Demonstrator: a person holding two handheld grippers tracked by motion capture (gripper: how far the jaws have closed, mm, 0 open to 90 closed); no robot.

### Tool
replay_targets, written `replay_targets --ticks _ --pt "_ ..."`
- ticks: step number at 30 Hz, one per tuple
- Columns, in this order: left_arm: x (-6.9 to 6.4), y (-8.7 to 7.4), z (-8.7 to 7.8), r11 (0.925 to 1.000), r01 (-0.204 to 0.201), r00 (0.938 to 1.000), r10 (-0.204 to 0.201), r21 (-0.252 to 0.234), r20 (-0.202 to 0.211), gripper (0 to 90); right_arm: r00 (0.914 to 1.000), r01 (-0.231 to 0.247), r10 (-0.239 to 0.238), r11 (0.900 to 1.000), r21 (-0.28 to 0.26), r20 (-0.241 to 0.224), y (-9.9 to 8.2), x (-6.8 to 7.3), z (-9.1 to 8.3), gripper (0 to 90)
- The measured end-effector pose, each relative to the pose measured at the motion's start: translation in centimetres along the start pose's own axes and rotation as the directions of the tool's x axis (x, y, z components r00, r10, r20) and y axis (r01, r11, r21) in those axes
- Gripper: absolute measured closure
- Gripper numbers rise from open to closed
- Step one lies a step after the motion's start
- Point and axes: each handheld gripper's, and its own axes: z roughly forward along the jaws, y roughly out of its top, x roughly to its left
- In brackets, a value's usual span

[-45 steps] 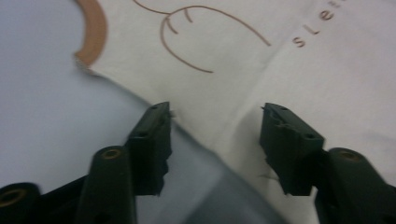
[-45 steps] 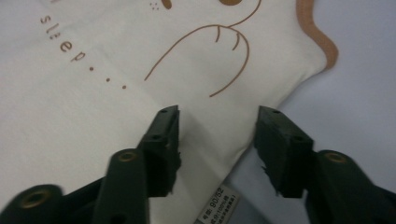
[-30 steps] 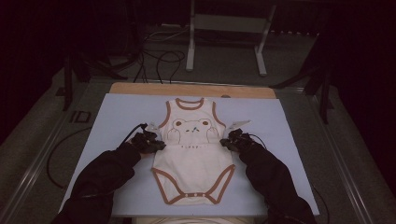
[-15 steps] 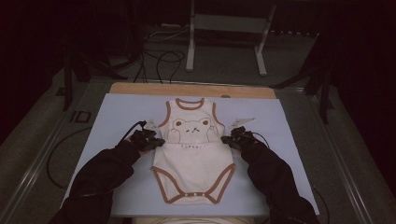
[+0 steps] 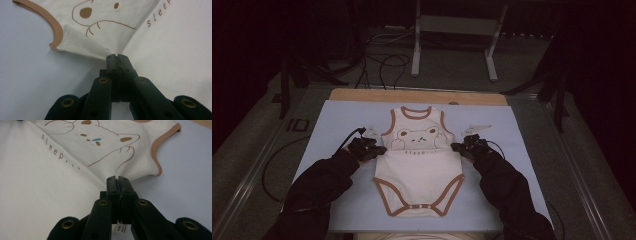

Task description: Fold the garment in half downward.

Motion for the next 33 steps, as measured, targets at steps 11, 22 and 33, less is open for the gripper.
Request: replay_targets --ticks 11,22,33 --pt "-0.4 0.4 -1.8 0.9986 -0.020 0.9998 0.020 -0.048 -0.002 89.9 0.9994 0.036 -0.036 0.9985 -0.042 -0.001 0.4 1.1 -2.0 88.9" --pt "-2.4 0.2 -3.3 0.9963 -0.063 0.9976 0.065 -0.059 0.023 89.9 0.9976 0.067 -0.068 0.9961 -0.058 -0.015 -0.1 2.8 -4.5 88.9" --pt "-4.5 -0.4 -4.9 0.9919 -0.108 0.9922 0.112 -0.068 0.056 89.9 0.9961 0.077 -0.080 0.9946 -0.070 -0.038 -1.8 4.3 -6.7 88.8"
